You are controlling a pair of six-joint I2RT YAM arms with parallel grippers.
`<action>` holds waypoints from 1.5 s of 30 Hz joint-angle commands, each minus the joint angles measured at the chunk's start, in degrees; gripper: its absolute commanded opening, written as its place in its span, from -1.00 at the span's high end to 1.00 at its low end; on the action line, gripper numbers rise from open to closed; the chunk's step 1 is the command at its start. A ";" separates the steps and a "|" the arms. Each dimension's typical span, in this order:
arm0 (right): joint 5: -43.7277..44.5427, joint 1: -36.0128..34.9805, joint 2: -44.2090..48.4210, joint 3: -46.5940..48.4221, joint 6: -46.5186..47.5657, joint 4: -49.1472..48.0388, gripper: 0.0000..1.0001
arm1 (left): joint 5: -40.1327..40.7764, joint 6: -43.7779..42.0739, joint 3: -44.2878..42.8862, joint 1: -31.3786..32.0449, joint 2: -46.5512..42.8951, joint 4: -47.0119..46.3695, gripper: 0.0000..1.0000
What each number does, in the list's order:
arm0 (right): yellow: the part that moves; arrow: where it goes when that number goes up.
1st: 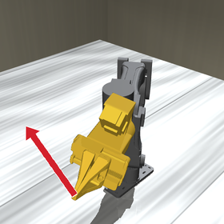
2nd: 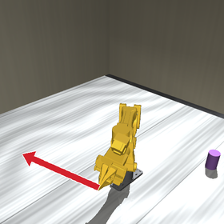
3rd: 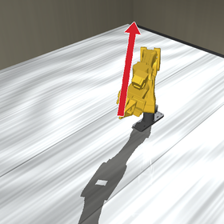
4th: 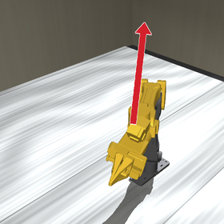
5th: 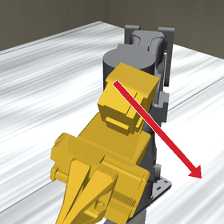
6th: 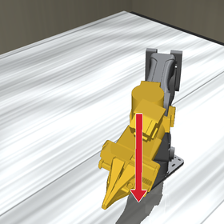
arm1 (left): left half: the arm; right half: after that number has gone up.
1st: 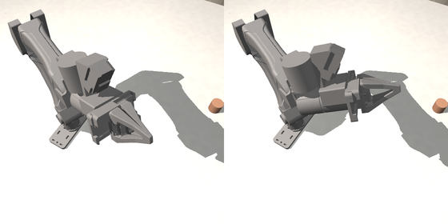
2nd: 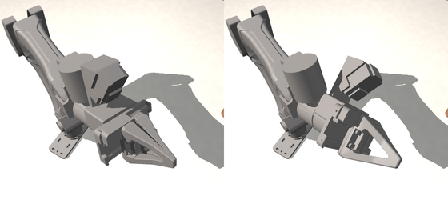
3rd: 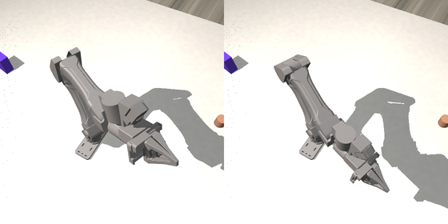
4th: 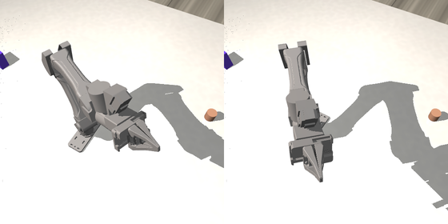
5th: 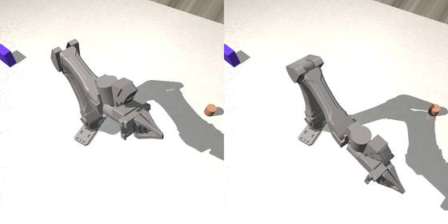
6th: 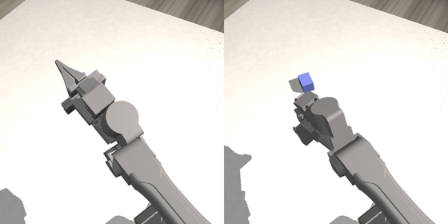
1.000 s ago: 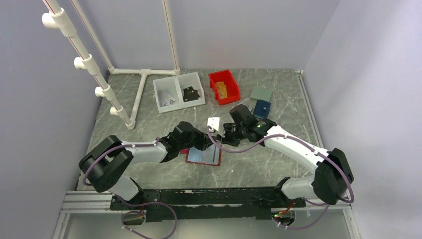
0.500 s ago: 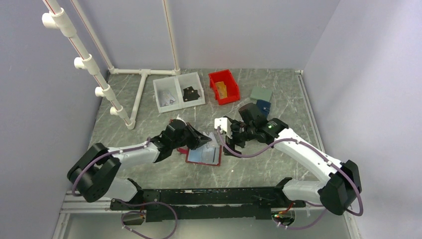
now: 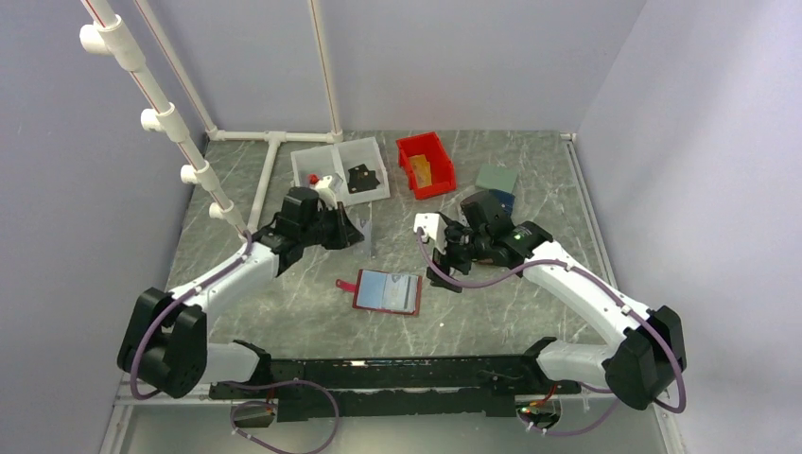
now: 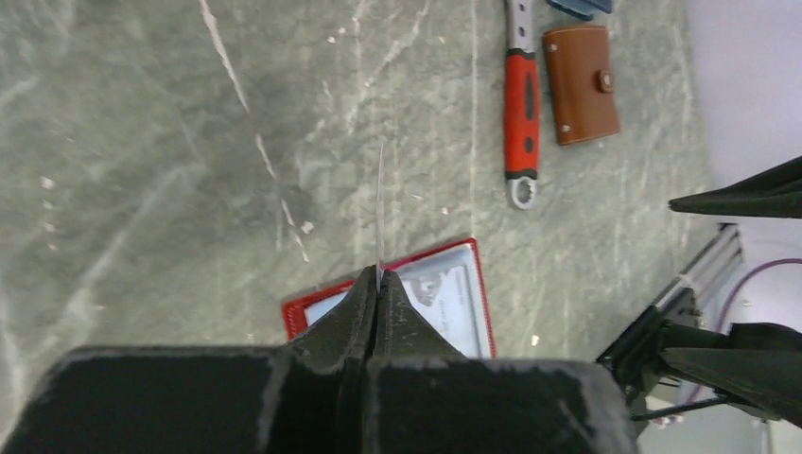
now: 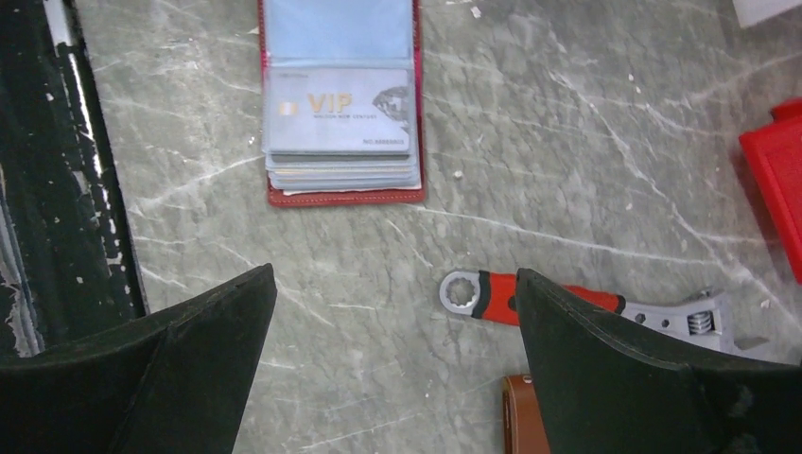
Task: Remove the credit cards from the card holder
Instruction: Place the credit card in the storage box.
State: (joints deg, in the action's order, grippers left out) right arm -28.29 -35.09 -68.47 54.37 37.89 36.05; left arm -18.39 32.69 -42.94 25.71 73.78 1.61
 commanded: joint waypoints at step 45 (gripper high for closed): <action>-1.55 8.11 -6.99 1.71 -1.94 -1.68 -0.99 | 1.41 -10.84 -49.43 -22.37 42.14 21.17 0.91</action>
State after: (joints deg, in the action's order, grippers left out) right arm -28.51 -27.18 -75.20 54.37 36.40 35.90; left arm -19.29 19.88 -87.61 3.36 113.65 22.04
